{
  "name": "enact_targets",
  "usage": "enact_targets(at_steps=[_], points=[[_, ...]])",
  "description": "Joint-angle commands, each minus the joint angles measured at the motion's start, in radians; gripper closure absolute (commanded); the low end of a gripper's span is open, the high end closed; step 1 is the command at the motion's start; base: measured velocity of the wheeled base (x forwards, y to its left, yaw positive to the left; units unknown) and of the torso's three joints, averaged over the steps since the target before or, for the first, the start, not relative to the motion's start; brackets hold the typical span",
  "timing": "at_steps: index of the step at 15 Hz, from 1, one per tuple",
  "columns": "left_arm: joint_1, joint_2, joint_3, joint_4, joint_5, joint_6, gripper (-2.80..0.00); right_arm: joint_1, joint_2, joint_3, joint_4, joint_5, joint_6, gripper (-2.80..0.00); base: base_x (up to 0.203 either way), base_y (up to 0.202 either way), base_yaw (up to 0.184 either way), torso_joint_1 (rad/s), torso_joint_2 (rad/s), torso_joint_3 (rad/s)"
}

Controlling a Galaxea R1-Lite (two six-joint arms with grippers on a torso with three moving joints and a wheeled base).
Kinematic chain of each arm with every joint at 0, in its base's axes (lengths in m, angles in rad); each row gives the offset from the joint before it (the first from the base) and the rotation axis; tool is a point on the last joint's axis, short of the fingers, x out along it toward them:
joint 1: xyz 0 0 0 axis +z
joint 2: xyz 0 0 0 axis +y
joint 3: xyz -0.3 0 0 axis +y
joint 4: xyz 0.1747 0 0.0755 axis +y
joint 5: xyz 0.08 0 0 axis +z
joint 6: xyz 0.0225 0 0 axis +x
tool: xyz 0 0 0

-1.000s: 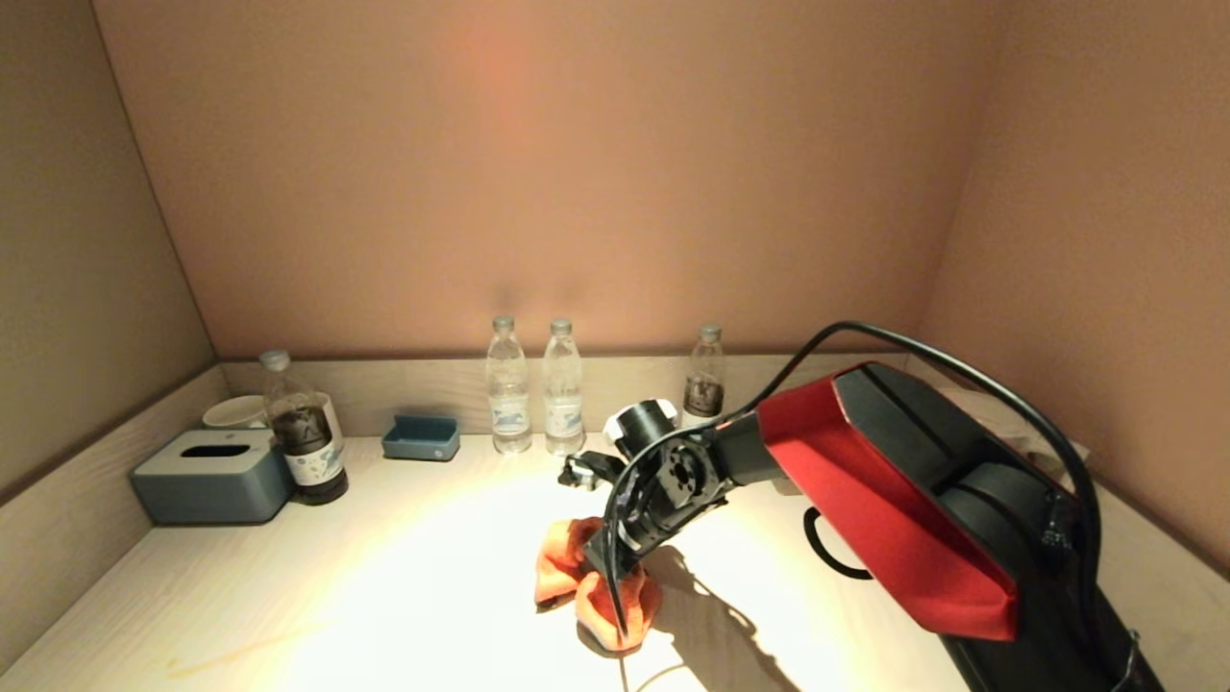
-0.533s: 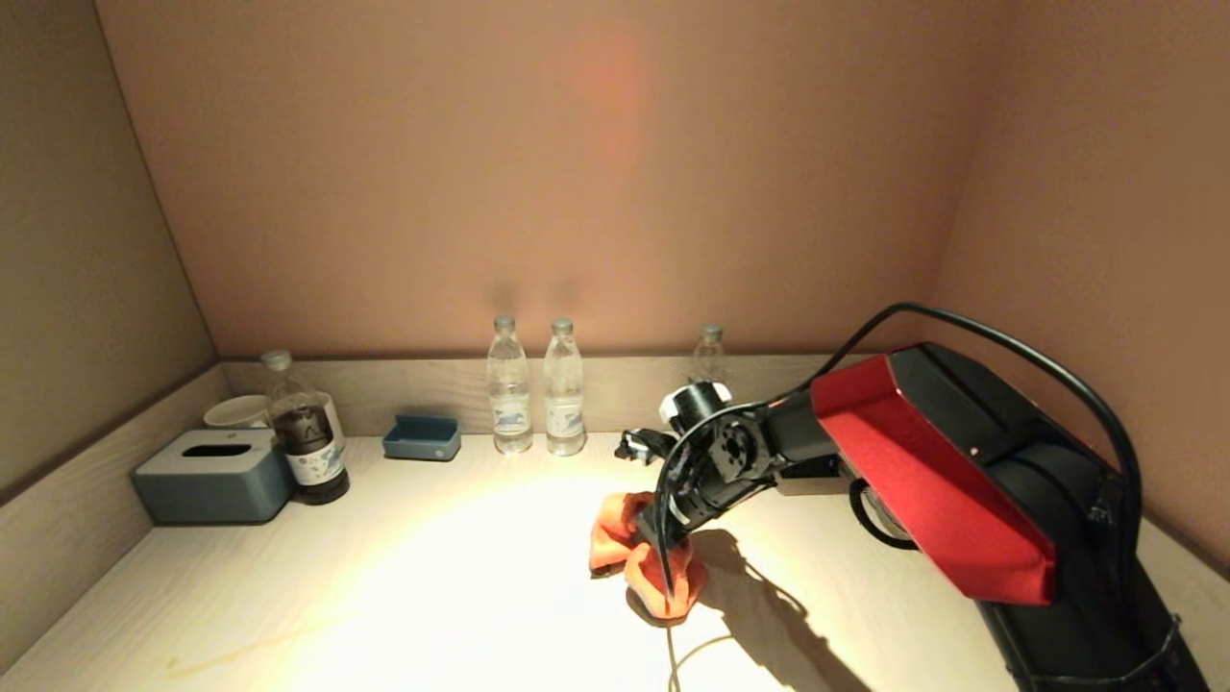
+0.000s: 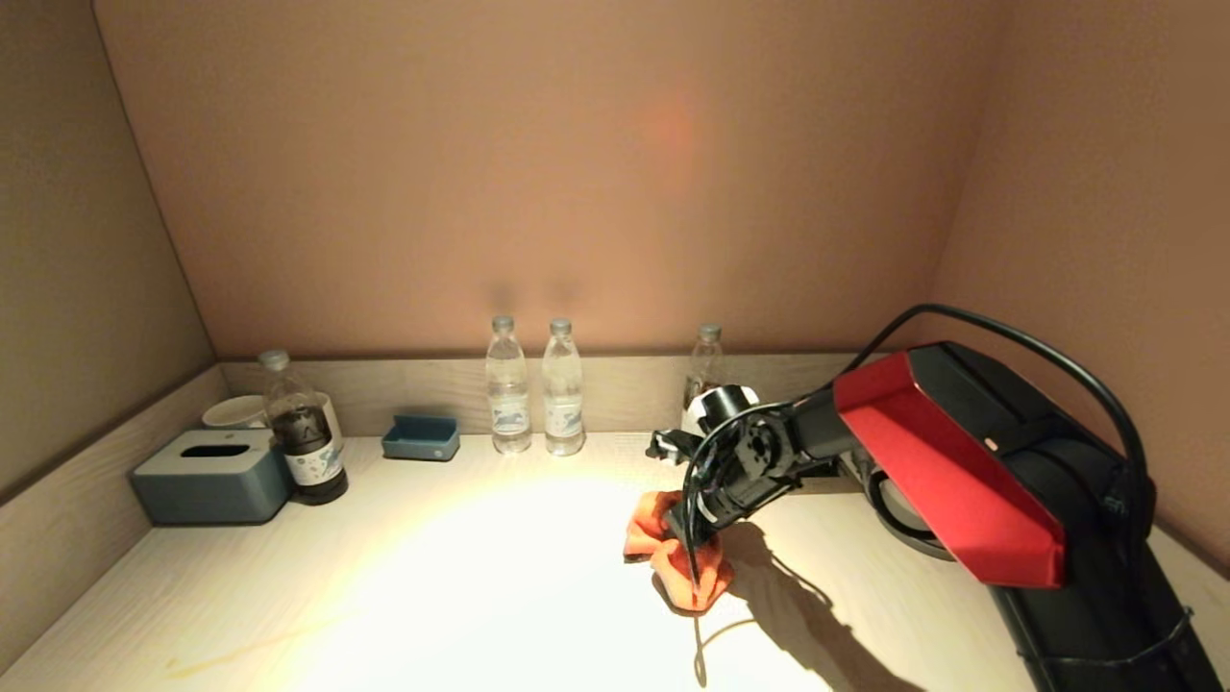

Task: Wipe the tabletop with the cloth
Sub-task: Sweep the stains on the table

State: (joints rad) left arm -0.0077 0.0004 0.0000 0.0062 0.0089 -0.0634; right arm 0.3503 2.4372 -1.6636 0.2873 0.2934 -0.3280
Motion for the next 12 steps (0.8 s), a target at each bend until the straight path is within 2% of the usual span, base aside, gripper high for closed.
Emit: enact_targets(at_steps=[1, 4, 7, 10, 12], points=[[0.000, 0.000, 0.000, 0.000, 0.000, -0.001, 0.00, 0.015, 0.003, 0.008, 0.003, -0.069, 0.024, 0.00, 0.000, 0.000, 0.000, 0.000, 0.00, 0.000], [0.000, 0.000, 0.000, 0.000, 0.000, -0.001, 0.00, 0.056, 0.002, 0.014, 0.000, -0.112, 0.087, 0.00, 0.000, 0.000, 0.000, 0.000, 0.00, 0.000], [0.000, 0.000, 0.000, 0.000, 0.000, -0.001, 0.00, 0.057, 0.002, 0.015, 0.000, -0.112, 0.087, 0.00, 0.000, 0.000, 0.000, 0.000, 0.00, 0.000], [0.000, 0.000, 0.000, 0.000, 0.000, -0.001, 0.00, 0.171, 0.009, 0.015, 0.000, -0.106, 0.086, 0.00, 0.000, 0.000, 0.000, 0.000, 0.00, 0.000], [0.000, 0.000, 0.000, 0.000, 0.000, -0.001, 0.00, 0.199, 0.013, 0.015, 0.000, -0.105, 0.087, 0.00, 0.000, 0.000, 0.000, 0.000, 0.00, 0.000]])
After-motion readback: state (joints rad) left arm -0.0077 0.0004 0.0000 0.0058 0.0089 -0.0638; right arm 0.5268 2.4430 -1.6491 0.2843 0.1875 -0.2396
